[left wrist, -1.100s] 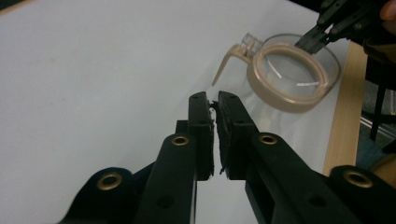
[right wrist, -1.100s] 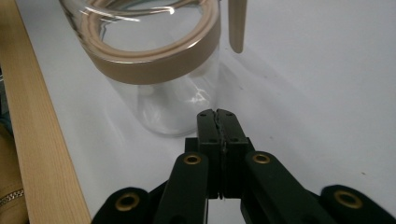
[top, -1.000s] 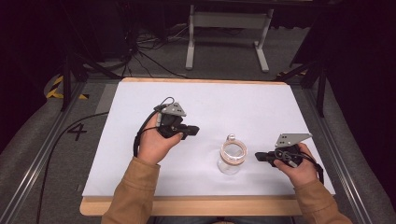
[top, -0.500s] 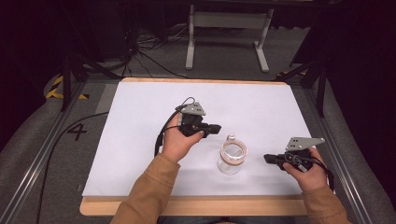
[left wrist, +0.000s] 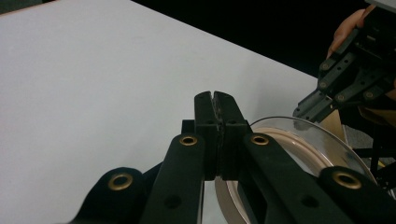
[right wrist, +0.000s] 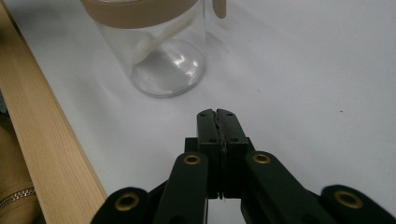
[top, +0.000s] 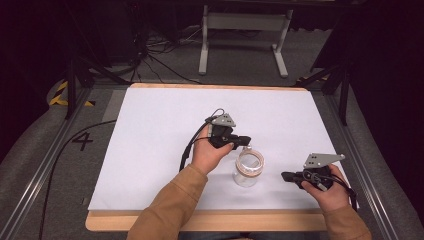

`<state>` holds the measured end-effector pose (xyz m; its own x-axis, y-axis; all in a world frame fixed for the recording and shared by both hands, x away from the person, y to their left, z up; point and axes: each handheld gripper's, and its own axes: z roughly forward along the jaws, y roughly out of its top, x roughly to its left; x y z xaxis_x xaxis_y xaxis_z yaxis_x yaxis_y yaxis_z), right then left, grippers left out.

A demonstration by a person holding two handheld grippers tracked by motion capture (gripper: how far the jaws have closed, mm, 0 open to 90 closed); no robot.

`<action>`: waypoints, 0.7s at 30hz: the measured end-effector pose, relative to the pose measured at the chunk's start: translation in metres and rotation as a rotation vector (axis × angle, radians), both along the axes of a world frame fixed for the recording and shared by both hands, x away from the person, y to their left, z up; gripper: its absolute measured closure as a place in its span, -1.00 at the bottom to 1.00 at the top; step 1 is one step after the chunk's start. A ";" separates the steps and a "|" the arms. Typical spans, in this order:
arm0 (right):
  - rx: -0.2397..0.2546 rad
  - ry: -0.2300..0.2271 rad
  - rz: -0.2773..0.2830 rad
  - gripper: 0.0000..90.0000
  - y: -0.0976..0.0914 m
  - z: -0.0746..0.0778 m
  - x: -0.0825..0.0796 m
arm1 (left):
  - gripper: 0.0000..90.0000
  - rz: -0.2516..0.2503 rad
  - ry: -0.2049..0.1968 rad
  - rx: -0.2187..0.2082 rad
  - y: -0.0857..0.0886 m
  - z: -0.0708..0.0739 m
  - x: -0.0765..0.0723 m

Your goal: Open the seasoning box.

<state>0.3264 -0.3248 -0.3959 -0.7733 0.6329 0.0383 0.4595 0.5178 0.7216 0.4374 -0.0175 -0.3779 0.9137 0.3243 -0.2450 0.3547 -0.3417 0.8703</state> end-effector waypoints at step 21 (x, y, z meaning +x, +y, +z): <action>0.041 -0.016 0.066 1.00 0.023 0.002 -0.004 | 0.95 -0.012 0.009 0.005 -0.001 -0.001 0.002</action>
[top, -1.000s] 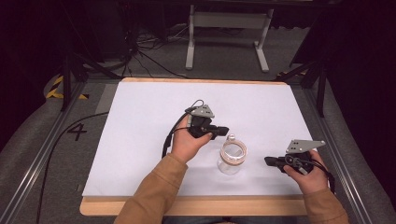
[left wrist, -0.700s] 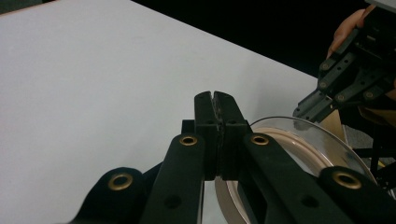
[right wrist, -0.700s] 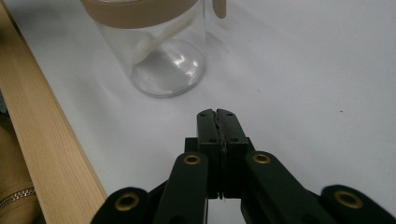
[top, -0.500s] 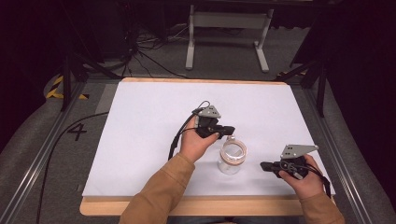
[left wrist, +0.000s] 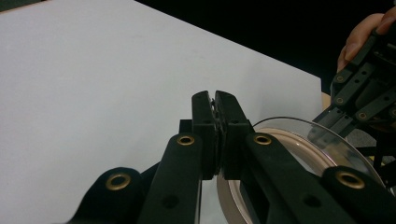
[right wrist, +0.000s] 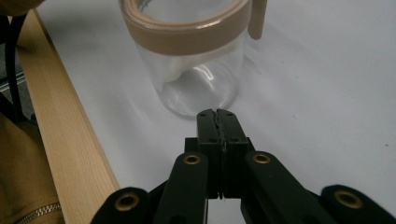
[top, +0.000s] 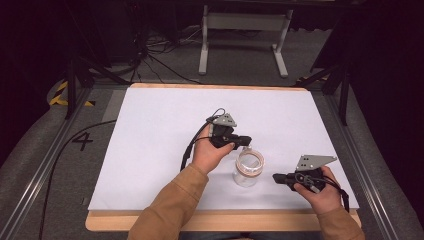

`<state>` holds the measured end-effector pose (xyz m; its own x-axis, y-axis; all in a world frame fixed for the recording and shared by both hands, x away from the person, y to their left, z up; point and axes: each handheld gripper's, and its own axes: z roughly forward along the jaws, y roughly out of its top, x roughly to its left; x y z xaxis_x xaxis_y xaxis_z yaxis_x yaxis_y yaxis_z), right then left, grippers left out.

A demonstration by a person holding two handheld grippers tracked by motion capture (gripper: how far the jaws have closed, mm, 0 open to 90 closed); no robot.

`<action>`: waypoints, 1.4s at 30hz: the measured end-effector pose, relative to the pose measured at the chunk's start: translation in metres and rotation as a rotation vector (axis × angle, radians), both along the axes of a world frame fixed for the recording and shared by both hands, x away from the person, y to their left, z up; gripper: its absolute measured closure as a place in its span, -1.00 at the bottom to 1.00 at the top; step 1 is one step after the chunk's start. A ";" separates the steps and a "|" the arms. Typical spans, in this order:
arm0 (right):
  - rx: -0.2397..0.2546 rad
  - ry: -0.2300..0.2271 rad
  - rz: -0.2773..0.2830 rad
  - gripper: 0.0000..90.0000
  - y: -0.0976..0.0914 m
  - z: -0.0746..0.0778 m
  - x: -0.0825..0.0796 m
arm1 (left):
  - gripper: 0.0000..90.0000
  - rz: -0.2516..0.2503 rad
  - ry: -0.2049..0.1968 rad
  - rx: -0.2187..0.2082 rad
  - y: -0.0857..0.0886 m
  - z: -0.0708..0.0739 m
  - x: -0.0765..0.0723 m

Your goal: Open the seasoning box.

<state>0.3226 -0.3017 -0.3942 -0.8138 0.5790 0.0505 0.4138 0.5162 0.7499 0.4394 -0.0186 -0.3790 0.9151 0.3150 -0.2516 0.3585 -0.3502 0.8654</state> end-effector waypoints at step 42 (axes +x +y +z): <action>0.135 -0.044 0.057 1.00 0.034 0.012 -0.002 | 0.95 -0.012 0.058 -0.040 0.003 -0.006 0.007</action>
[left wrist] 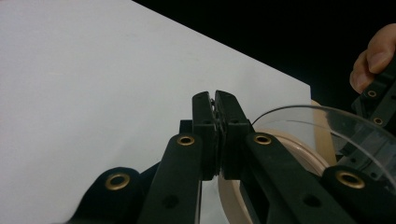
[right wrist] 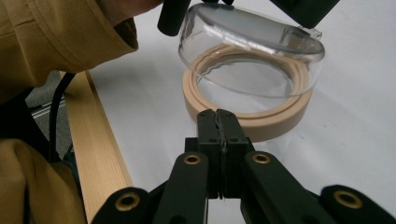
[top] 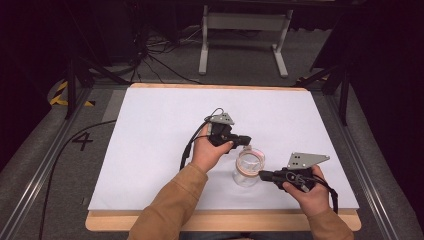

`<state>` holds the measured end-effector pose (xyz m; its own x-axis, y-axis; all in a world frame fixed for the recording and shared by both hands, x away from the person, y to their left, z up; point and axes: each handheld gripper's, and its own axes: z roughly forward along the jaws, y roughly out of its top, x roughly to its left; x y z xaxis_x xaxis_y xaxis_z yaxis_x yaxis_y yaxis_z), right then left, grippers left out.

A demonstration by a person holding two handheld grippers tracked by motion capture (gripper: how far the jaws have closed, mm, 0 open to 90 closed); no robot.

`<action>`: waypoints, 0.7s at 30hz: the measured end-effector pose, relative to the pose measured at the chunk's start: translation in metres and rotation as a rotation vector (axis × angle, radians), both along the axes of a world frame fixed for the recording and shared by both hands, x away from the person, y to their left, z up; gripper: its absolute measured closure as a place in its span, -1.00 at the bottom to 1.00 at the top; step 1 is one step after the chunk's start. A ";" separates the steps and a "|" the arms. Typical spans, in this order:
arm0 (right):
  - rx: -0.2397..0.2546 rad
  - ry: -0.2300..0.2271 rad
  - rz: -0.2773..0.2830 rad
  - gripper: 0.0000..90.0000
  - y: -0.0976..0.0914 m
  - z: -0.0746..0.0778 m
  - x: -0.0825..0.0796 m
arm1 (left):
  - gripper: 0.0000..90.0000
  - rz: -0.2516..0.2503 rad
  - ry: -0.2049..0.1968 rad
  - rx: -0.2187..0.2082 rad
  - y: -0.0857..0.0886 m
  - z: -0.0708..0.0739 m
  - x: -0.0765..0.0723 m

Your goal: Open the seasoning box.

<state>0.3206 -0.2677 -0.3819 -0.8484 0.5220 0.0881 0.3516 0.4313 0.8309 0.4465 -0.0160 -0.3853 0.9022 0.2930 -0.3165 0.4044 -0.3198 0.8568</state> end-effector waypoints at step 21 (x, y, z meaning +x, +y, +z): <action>0.071 -0.015 0.003 1.00 0.003 0.005 0.005 | 0.86 0.064 -0.036 0.017 0.023 0.007 -0.004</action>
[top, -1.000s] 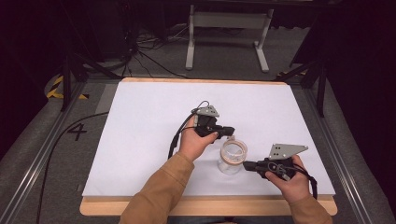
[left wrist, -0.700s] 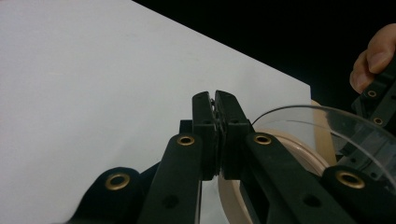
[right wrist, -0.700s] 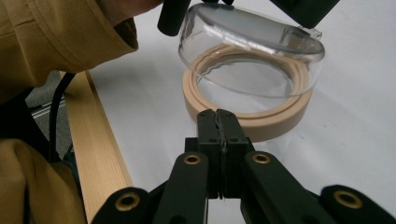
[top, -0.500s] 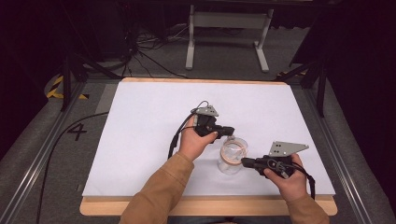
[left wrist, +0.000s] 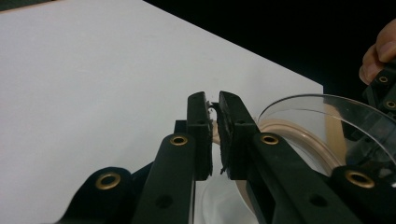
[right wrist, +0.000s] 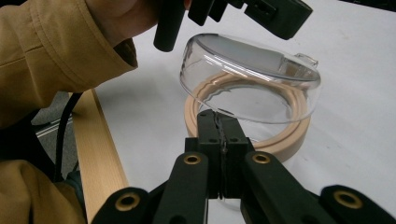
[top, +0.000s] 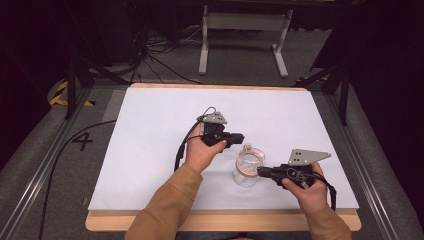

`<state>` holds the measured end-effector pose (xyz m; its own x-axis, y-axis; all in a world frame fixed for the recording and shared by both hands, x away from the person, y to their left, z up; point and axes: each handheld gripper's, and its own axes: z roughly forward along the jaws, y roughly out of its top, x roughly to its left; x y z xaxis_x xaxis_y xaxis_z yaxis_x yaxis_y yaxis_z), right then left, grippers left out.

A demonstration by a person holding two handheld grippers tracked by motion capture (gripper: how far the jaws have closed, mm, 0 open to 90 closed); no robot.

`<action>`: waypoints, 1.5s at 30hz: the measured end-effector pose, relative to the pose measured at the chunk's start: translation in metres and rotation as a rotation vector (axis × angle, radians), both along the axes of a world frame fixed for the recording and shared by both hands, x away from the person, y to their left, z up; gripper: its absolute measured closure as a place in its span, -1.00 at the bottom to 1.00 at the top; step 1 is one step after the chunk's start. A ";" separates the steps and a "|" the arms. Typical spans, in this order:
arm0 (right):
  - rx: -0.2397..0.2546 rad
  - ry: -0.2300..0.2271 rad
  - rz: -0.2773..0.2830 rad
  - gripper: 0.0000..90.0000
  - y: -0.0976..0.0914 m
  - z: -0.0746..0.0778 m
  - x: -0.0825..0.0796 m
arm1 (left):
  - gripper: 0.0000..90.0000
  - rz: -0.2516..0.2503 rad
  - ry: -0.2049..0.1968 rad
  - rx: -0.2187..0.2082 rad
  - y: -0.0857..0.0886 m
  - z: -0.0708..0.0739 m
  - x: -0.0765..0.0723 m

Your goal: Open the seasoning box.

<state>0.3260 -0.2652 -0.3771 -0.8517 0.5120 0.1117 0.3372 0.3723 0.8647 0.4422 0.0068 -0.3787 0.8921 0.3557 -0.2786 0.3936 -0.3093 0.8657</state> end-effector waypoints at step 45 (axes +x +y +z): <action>0.052 -0.100 0.018 1.00 0.005 0.032 0.058 | 0.78 0.253 0.009 0.045 0.117 0.002 -0.055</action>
<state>0.3840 -0.2598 -0.3450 -0.8688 0.4924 0.0523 0.2423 0.3308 0.9121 0.3877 0.1239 -0.3767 0.7708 0.5795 -0.2648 0.4711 -0.2385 0.8492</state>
